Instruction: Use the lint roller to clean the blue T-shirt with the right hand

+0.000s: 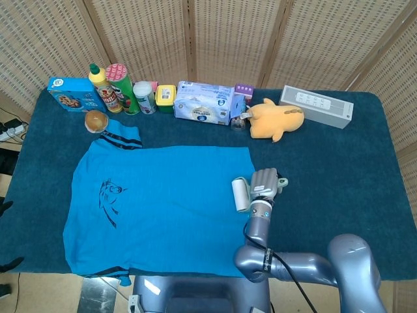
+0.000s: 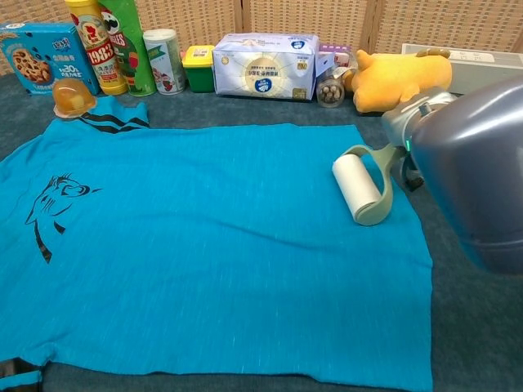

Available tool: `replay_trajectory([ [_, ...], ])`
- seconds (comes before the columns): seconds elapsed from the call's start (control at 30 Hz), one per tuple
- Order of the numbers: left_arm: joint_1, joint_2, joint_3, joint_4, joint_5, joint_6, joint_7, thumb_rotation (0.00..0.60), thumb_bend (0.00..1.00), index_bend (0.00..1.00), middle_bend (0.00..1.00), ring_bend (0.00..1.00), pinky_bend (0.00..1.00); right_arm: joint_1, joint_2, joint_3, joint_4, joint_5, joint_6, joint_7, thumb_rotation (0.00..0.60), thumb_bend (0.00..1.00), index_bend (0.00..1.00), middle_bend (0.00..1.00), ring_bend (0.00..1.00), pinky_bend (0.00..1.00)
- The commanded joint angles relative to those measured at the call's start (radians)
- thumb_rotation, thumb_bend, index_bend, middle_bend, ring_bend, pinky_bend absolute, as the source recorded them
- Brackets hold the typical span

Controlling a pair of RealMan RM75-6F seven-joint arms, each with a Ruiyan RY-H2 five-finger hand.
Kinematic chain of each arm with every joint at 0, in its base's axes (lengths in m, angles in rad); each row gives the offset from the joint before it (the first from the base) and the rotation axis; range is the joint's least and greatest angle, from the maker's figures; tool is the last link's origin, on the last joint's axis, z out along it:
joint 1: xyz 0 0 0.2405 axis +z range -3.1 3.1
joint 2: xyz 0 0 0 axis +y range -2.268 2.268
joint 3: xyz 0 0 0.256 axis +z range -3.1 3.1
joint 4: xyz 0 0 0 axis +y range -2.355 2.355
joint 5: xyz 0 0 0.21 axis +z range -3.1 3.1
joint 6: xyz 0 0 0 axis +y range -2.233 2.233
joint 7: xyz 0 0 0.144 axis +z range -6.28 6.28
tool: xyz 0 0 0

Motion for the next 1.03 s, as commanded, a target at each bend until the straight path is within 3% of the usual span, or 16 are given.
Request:
replay_trajectory([
  [0.03, 0.0, -0.005, -0.001, -0.006, -0.008, -0.001, 0.015, 0.6, 0.08, 0.0, 0.0, 0.0, 0.0, -0.031, 0.047, -0.009, -0.042, -0.019, -0.02, 0.027, 0.6, 1.0, 0.59, 0.71, 0.68, 1.0],
  [0.2, 0.0, -0.007, -0.001, -0.01, -0.011, -0.001, 0.026, 0.6, 0.08, 0.0, 0.0, 0.0, 0.0, -0.07, 0.131, -0.013, -0.126, -0.07, -0.076, 0.095, 0.6, 1.0, 0.59, 0.71, 0.68, 0.97],
  [0.23, 0.0, -0.007, -0.001, -0.01, -0.011, 0.0, 0.026, 0.6, 0.08, 0.0, 0.0, 0.0, 0.0, -0.084, 0.159, -0.022, -0.143, -0.096, -0.107, 0.123, 0.6, 1.0, 0.58, 0.7, 0.66, 0.93],
  [0.3, 0.001, -0.007, -0.001, -0.01, -0.01, 0.002, 0.025, 0.6, 0.08, 0.0, 0.0, 0.0, 0.01, -0.11, 0.211, -0.041, -0.172, -0.132, -0.168, 0.168, 0.6, 0.96, 0.46, 0.6, 0.56, 0.79],
  [0.33, 0.001, -0.007, -0.001, -0.01, -0.01, 0.002, 0.024, 0.6, 0.08, 0.0, 0.0, 0.0, 0.0, -0.128, 0.248, -0.051, -0.192, -0.144, -0.21, 0.196, 0.6, 0.87, 0.34, 0.5, 0.47, 0.68],
  [0.4, 0.0, -0.007, -0.001, -0.01, -0.008, 0.0, 0.025, 0.6, 0.08, 0.0, 0.0, 0.0, 0.0, -0.146, 0.305, -0.068, -0.201, -0.151, -0.265, 0.223, 0.6, 0.44, 0.08, 0.2, 0.19, 0.42],
  [0.47, 0.001, -0.007, 0.001, -0.01, -0.005, -0.001, 0.027, 0.6, 0.08, 0.0, 0.0, 0.0, 0.0, -0.157, 0.335, -0.08, -0.189, -0.164, -0.291, 0.25, 0.6, 0.12, 0.0, 0.05, 0.03, 0.26],
  [0.5, 0.001, -0.007, 0.002, -0.011, -0.002, 0.0, 0.029, 0.6, 0.08, 0.0, 0.0, 0.0, 0.0, -0.163, 0.349, -0.084, -0.182, -0.165, -0.302, 0.265, 0.6, 0.04, 0.0, 0.01, 0.01, 0.21],
  [0.6, 0.003, -0.008, 0.004, -0.011, 0.005, 0.002, 0.033, 0.6, 0.08, 0.0, 0.0, 0.0, 0.0, -0.176, 0.394, -0.094, -0.175, -0.152, -0.333, 0.299, 0.6, 0.0, 0.0, 0.0, 0.0, 0.12],
  [0.77, 0.006, -0.008, 0.007, -0.012, 0.013, 0.007, 0.033, 0.6, 0.08, 0.0, 0.0, 0.0, 0.0, -0.207, 0.484, -0.112, -0.214, -0.164, -0.379, 0.368, 0.6, 0.0, 0.0, 0.0, 0.0, 0.1],
  [0.9, 0.012, -0.006, 0.01, -0.005, 0.029, 0.02, 0.02, 0.6, 0.08, 0.0, 0.0, 0.0, 0.01, -0.312, 0.606, -0.149, -0.305, -0.371, -0.419, 0.566, 0.6, 0.0, 0.0, 0.0, 0.0, 0.08],
  [1.03, 0.019, -0.004, 0.015, 0.002, 0.051, 0.034, 0.007, 0.6, 0.08, 0.0, 0.0, 0.0, 0.0, -0.431, 0.675, -0.202, -0.331, -0.639, -0.416, 0.792, 0.6, 0.0, 0.0, 0.0, 0.0, 0.06],
])
